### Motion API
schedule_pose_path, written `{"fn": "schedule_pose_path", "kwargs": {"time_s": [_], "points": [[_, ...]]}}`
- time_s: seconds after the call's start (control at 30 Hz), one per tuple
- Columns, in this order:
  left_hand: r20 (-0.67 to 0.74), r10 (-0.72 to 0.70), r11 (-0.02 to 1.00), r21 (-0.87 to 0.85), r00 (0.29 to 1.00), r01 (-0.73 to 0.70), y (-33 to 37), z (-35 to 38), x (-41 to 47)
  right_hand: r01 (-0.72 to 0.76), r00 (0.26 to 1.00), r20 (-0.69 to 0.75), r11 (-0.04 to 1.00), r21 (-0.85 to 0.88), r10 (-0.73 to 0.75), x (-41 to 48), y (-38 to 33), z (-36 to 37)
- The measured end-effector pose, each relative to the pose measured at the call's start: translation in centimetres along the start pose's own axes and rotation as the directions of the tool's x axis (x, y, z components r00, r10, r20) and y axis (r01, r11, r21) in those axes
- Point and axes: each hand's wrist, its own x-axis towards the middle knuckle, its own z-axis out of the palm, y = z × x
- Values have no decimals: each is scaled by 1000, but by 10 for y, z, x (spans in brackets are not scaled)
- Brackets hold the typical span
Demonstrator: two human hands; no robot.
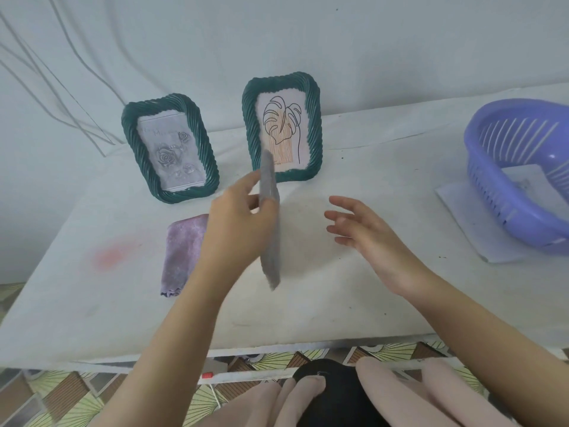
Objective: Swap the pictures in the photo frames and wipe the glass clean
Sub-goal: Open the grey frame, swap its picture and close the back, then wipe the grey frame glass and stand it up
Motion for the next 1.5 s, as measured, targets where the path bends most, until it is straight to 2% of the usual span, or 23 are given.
{"fn": "schedule_pose_path", "kwargs": {"time_s": [0.07,0.17,0.27,0.33,0.4,0.47,0.57,0.67,0.77,0.8,0.87,0.97,1.03,1.13,1.23,1.37,1.5], "points": [[40,-40,984,-174,998,47,-10,-6,6,-3,1000,-22,997,-80,1,1,9,2],[100,-144,892,-418,985,173,-32,0,9,36,997,-68,992,-120,-44,2,14,6],[104,-213,862,-448,972,237,-50,16,2,114,982,-118,963,-245,-146,4,17,5],[53,-221,913,-341,974,226,-58,26,-4,169,970,-96,905,-391,-223,4,21,3],[-17,-189,975,-119,982,186,-67,32,-9,207,960,-45,810,-548,-276,5,28,0],[-53,-120,989,77,991,124,-74,34,-12,245,942,4,681,-690,-335,6,34,-2],[-65,-62,976,205,996,74,-80,33,-17,277,919,67,516,-810,-388,8,41,-3],[-107,77,957,288,991,-43,-87,31,-22,253,927,77,463,-850,-367,7,43,-3],[-250,147,929,366,957,-47,-96,17,-21,244,931,77,452,-858,-356,7,44,-4],[-287,156,921,388,945,-34,-102,11,-19,243,932,77,452,-858,-354,8,44,-4],[-329,69,909,410,942,77,-114,0,-13,238,935,77,450,-861,-347,8,45,-4],[-379,-232,822,416,896,389,-129,-14,-6,233,934,77,436,-869,-348,8,45,-4],[-366,-317,815,366,875,449,-131,-20,-7,233,934,77,431,-872,-349,8,45,-3],[-338,-293,918,163,894,362,-122,-27,-8,237,931,78,428,-872,-357,9,45,-3],[-308,-317,947,-45,897,319,-114,-34,-3,240,930,80,428,-871,-359,8,46,-4],[-168,-384,903,-274,908,331,-111,-45,1,244,932,83,443,-863,-352,9,47,-5],[13,-425,780,-502,905,373,-104,-45,-1,273,912,73,463,-843,-404,8,46,-1]]}}
